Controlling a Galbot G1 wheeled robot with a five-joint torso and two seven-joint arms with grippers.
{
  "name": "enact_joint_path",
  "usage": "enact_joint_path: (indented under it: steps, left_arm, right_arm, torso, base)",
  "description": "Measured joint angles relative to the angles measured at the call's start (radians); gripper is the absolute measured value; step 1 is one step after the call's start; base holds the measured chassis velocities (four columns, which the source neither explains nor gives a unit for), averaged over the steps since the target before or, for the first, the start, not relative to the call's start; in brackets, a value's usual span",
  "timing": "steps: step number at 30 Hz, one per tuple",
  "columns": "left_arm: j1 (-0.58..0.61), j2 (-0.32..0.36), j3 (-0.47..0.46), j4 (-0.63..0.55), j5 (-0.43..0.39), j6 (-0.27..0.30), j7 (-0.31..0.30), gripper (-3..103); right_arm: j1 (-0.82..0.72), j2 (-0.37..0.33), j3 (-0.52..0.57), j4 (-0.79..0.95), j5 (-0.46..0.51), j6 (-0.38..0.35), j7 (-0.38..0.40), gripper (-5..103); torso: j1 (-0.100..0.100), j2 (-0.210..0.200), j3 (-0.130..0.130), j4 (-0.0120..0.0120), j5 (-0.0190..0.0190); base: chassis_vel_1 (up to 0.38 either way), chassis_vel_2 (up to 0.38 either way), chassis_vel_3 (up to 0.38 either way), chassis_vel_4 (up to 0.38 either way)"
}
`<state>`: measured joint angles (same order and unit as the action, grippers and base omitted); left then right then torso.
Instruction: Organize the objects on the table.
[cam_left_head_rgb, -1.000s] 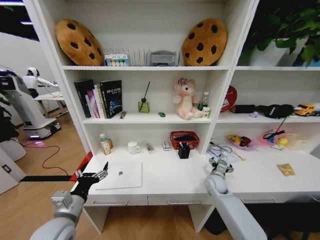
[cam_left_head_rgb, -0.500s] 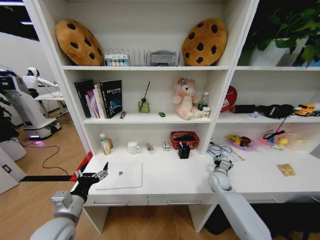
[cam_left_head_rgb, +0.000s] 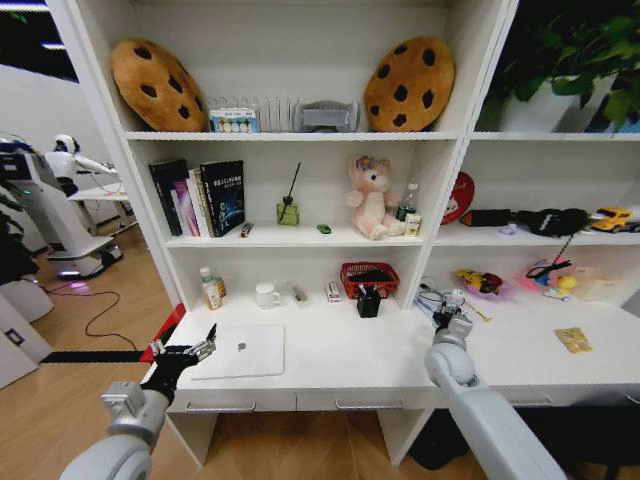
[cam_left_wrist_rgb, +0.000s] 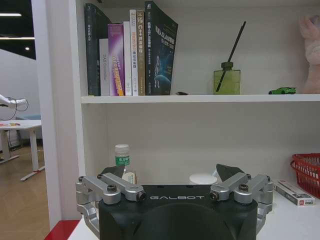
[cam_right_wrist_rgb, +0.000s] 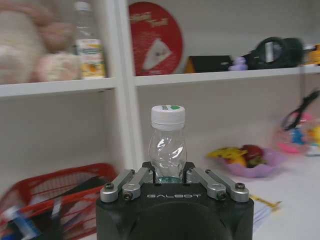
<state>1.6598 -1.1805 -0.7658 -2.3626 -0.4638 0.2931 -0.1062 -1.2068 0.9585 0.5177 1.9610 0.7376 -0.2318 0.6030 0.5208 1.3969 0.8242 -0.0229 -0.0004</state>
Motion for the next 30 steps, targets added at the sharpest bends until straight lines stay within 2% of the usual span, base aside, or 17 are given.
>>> enact_joint_path:
  steps: [2, 3, 5, 6, 9, 21, 26, 30]
  left_arm:
    - [0.0, 0.0, 0.0, 0.0, 0.0, 0.0, 0.0, 100]
    - [0.0, 0.0, 0.0, 0.0, 0.0, 0.0, 0.0, 100]
    - [0.0, 0.0, 0.0, 0.0, 0.0, 0.0, 0.0, 100]
    - [0.0, 0.0, 0.0, 0.0, 0.0, 0.0, 0.0, 100]
    - [0.0, 0.0, 0.0, 0.0, 0.0, 0.0, 0.0, 100]
    - [0.0, 0.0, 0.0, 0.0, 0.0, 0.0, 0.0, 100]
    - [0.0, 0.0, 0.0, 0.0, 0.0, 0.0, 0.0, 100]
    - [0.0, 0.0, 0.0, 0.0, 0.0, 0.0, 0.0, 100]
  right_arm:
    - [-0.144, -0.022, 0.077, 0.098, -0.034, -0.016, -0.161, 24]
    - [-0.144, -0.022, 0.077, 0.098, -0.034, -0.016, -0.161, 24]
    - [-0.232, -0.019, 0.134, 0.153, -0.097, 0.006, -0.269, 24]
    - [-0.232, -0.019, 0.134, 0.153, -0.097, 0.006, -0.269, 24]
    - [-0.313, 0.002, 0.183, 0.229, -0.102, -0.018, -0.347, 24]
    - [-0.296, 0.013, 0.172, 0.251, -0.078, -0.057, -0.348, 24]
    - [-0.294, 0.018, 0.157, 0.252, -0.083, -0.059, -0.34, 24]
    - [-0.297, 0.019, 0.156, 0.252, -0.085, -0.06, -0.338, 24]
  torso:
    - [0.0, 0.0, 0.0, -0.0009, 0.0003]
    - [0.0, 0.0, 0.0, -0.0009, 0.0003]
    - [0.0, 0.0, 0.0, -0.0004, 0.0002]
    - [0.0, 0.0, 0.0, -0.0004, 0.0002]
    - [0.0, 0.0, 0.0, -0.0002, 0.0002]
    - [0.0, 0.0, 0.0, 0.0001, 0.0001]
    - [0.0, 0.0, 0.0, -0.0002, -0.0001]
    - [0.0, 0.0, 0.0, -0.0005, 0.0014]
  base:
    - [0.0, 0.0, 0.0, 0.0]
    - [0.0, 0.0, 0.0, 0.0]
    - [0.0, 0.0, 0.0, 0.0]
    - [0.0, 0.0, 0.0, 0.0]
    - [0.0, 0.0, 0.0, 0.0]
    - [-0.016, -0.024, 0.027, 0.022]
    - [-0.156, -0.157, 0.176, 0.159]
    - [-0.227, -0.23, 0.208, 0.216]
